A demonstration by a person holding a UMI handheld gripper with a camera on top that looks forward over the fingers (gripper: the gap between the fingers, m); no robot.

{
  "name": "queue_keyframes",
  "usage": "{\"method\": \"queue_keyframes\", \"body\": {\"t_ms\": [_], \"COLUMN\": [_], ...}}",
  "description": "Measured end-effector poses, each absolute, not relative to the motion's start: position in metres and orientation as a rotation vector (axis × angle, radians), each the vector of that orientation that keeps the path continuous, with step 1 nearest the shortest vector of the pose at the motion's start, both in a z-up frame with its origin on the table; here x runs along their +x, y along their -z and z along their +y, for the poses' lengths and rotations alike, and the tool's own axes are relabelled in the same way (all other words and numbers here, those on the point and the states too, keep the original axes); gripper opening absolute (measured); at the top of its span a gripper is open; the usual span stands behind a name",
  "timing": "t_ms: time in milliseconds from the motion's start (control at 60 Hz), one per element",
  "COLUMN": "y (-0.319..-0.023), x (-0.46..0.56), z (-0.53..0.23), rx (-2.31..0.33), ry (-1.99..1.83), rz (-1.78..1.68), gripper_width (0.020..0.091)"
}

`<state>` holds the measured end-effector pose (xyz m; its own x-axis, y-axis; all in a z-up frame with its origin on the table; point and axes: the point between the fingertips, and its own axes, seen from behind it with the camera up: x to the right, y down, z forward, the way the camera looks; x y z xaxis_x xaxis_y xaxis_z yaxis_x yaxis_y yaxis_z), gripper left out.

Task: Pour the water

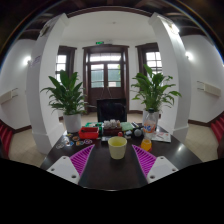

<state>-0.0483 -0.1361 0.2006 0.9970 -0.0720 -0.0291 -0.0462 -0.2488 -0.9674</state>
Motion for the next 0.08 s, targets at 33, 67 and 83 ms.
{"method": "queue_keyframes", "body": {"t_ms": [33,67,83], "y": [-0.2005,-0.2005,-0.2003], "x": [-0.0496,-0.0497,-0.0500], "z": [-0.1370,-0.1366,-0.1370], "rx": [-1.824,-1.823,-1.823], "ry": [0.029,0.033,0.035], "rz": [0.079,0.077,0.074], "gripper_width": [0.0711,0.0709,0.0708]}}
